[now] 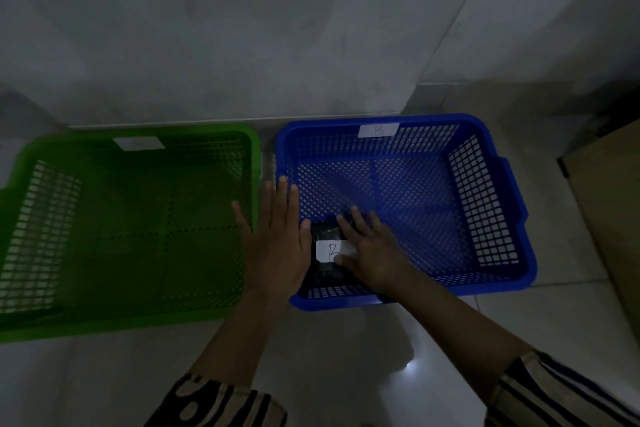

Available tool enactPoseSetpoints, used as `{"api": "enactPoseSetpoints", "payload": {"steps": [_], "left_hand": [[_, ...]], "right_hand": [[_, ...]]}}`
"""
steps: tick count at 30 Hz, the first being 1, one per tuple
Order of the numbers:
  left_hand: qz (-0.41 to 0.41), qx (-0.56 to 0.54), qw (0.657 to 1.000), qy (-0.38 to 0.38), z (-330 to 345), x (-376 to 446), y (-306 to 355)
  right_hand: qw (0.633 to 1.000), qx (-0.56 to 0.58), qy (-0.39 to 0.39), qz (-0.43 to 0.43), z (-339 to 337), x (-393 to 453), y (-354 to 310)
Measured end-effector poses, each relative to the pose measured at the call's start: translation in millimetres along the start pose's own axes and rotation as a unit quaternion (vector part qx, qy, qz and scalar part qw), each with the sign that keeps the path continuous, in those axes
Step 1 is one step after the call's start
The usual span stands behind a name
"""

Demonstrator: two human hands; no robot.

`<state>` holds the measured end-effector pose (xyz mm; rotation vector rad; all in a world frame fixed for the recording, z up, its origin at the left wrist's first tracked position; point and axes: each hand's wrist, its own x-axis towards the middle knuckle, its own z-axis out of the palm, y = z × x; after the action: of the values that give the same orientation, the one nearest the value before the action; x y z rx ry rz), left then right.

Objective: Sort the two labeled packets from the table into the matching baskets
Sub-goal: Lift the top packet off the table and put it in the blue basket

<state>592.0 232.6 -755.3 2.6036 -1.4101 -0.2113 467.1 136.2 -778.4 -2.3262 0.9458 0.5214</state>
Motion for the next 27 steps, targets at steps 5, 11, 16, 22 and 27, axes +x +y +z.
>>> {"api": "enactPoseSetpoints", "payload": {"steps": [5,11,16,22,27], "left_hand": [[-0.003,-0.009,1.000,0.007,2.2,-0.1,-2.0],[-0.009,0.038,0.999,-0.036,-2.7,0.4,-1.0],[-0.026,0.021,0.995,-0.090,-82.3,-3.7,8.1],[0.014,0.067,0.990,-0.123,-240.5,-17.6,51.9],[0.038,0.049,0.994,-0.094,-390.6,-30.5,99.8]], "right_hand": [[0.999,-0.008,-0.037,-0.007,2.7,4.7,-0.7],[0.998,0.009,-0.068,-0.008,-15.6,-1.4,-1.1],[1.000,0.018,-0.022,0.001,-91.8,-49.8,-21.8],[0.999,-0.008,-0.001,0.046,-213.4,-148.6,-67.5],[0.998,0.011,0.038,0.051,-321.5,-236.9,-119.1]]}}
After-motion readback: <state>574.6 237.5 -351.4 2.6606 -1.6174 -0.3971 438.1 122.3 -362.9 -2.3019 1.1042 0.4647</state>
